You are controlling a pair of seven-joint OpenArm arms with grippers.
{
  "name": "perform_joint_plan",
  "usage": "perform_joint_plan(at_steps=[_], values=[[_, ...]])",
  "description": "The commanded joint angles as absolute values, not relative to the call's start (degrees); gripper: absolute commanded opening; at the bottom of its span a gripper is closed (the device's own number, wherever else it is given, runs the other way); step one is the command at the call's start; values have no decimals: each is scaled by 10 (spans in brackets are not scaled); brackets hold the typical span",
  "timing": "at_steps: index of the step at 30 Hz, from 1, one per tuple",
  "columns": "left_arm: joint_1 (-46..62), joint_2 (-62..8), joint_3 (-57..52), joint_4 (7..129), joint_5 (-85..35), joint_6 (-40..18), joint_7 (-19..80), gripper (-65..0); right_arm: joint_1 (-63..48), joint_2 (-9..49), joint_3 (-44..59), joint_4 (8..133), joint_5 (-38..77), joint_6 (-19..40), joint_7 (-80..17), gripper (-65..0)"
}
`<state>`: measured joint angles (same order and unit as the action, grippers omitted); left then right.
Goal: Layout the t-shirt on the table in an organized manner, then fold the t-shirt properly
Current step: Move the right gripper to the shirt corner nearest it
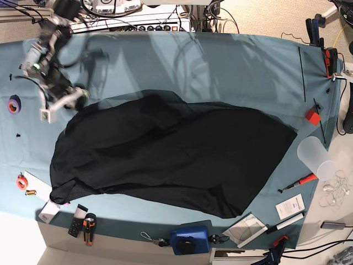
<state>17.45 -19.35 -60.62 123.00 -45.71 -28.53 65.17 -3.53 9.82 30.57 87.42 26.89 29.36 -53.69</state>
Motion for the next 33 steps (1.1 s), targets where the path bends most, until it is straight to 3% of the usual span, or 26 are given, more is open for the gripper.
perform_joint_plan(at_steps=[1, 10, 14, 19, 25, 29, 33], values=[[175, -203, -610, 1239, -468, -286, 641, -650, -16, 106, 307, 860, 261, 291, -537, -409], [174, -203, -610, 1239, -468, -286, 641, -650, 90, 106, 307, 728, 290, 343, -558, -427], [174, -203, -610, 1239, -468, -286, 641, -650, 113, 107, 307, 741, 330, 343, -607, -650], [175, -203, -610, 1239, -468, -286, 641, -650, 103, 107, 308, 836, 336, 354, -640, -650], [175, -203, -610, 1239, -468, -286, 641, -650, 34, 107, 316, 1044, 404, 353, -673, -650], [175, -198, -610, 1239, -468, -286, 642, -650, -11, 107, 352, 1170, 435, 354, -672, -650], [175, -198, -610, 1239, -468, -286, 647, -650, -32, 107, 400, 1218, 435, 355, -644, -650]])
